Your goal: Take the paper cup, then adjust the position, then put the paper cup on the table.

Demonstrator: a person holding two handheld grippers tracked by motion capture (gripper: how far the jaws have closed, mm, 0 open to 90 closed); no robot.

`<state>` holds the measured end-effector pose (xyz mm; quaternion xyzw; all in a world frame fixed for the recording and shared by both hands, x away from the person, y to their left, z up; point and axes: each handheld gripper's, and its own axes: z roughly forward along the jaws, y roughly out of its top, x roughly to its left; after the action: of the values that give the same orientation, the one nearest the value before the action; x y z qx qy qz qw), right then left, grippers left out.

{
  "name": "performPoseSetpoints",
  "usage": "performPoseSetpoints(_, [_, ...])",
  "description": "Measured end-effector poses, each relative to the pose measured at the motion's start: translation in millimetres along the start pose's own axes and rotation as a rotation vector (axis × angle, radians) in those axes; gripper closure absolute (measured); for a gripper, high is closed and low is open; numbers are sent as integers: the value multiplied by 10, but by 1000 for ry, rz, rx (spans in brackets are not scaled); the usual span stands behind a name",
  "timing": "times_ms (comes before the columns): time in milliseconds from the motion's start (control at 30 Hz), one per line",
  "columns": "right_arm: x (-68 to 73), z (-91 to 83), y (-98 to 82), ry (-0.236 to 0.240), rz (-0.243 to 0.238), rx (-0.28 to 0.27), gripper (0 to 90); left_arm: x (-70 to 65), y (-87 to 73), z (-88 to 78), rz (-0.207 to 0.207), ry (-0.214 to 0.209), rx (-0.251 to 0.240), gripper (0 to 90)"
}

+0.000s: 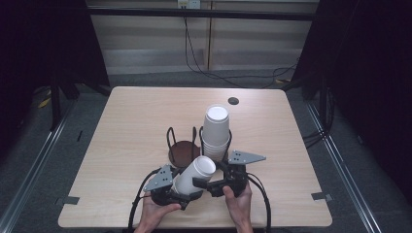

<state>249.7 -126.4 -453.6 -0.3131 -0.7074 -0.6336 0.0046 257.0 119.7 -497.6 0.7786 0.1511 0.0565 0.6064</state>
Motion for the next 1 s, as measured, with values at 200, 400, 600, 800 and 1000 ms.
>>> performPoseSetpoints(200, [-7,-59,-4,1,-10,-4,133,18,40,-25,18,-5,57,160])
performPoseSetpoints(400, [-9,-106,12,-17,-18,-3,131,53,124,-41,45,-4,140,160])
performPoseSetpoints(600, [-32,-168,28,-21,-36,29,131,86,154,-71,55,8,203,161])
performPoseSetpoints(800, [-34,-228,29,-42,-70,63,134,115,168,-81,56,-3,262,163])
performPoseSetpoints(1000, [-48,-189,30,-87,-95,177,138,110,227,-57,86,-5,323,164])
